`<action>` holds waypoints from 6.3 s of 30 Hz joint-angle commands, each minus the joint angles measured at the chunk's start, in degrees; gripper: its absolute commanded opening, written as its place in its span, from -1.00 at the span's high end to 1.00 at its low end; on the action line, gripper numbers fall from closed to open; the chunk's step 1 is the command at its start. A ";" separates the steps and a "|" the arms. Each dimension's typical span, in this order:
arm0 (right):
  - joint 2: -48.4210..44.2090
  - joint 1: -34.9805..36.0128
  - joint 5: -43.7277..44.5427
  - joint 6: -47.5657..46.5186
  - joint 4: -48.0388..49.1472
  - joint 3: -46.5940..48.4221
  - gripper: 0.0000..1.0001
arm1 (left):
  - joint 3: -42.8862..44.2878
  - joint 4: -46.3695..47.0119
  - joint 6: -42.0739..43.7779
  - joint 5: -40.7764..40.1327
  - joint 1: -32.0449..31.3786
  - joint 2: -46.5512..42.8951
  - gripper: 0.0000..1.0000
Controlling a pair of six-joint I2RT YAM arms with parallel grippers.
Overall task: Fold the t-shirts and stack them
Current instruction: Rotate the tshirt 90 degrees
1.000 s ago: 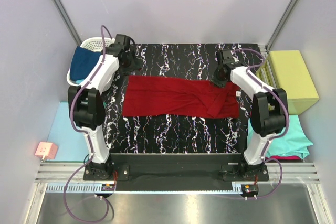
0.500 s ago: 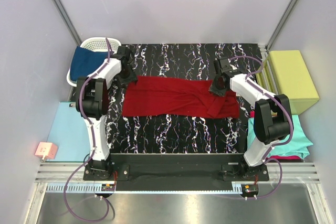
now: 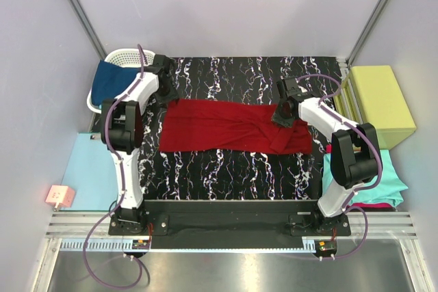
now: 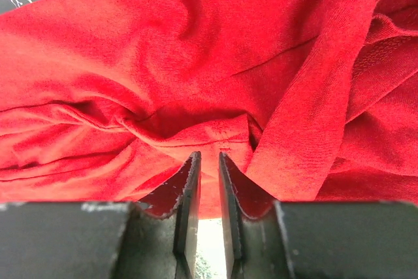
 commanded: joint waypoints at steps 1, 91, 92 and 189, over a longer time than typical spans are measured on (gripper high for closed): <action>-1.47 0.61 0.33 -1.08 0.78 0.05 0.54 | 1.61 0.78 0.42 0.21 0.34 2.05 0.11; -11.57 -0.71 17.91 11.75 -27.61 -6.62 1.00 | -18.69 6.06 -1.16 1.00 -3.35 -21.59 1.00; -12.10 -0.71 17.65 11.84 -27.79 -7.15 1.00 | -18.78 6.14 -0.99 1.00 -3.43 -21.59 1.00; -7.72 6.50 4.12 0.51 -1.60 -4.35 -0.11 | -25.81 7.20 -2.13 -0.41 -7.92 -23.96 -0.04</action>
